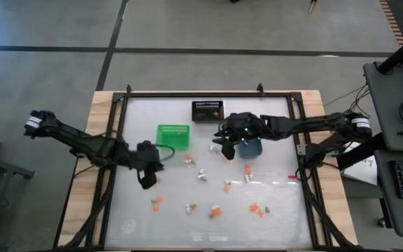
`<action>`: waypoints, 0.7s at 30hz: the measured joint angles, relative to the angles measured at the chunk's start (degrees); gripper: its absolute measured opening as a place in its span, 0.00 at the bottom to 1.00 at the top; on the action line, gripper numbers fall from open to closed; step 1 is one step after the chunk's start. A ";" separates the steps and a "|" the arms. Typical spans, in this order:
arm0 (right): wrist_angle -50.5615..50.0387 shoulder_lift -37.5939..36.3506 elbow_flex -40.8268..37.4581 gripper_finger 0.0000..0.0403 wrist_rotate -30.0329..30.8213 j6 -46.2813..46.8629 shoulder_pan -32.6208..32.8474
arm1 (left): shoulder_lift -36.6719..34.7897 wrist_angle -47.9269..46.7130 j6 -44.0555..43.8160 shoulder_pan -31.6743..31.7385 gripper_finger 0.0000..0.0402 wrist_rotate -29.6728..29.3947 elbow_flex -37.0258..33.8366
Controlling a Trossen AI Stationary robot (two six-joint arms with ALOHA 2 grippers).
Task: Sort Halloween decoration
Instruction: Put the gray skull toy into the green bin
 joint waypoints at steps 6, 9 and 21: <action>0.11 -0.61 -1.67 0.30 0.00 1.60 -0.03 | 5.32 -0.27 0.13 -3.90 0.24 0.04 0.00; 0.12 -0.57 -2.14 0.30 -0.04 1.60 0.09 | 7.81 -0.40 0.00 -5.12 0.30 0.00 0.00; 0.61 -0.53 -2.83 0.30 -0.07 1.60 0.09 | 16.00 -3.60 0.17 -6.12 0.36 -0.16 0.00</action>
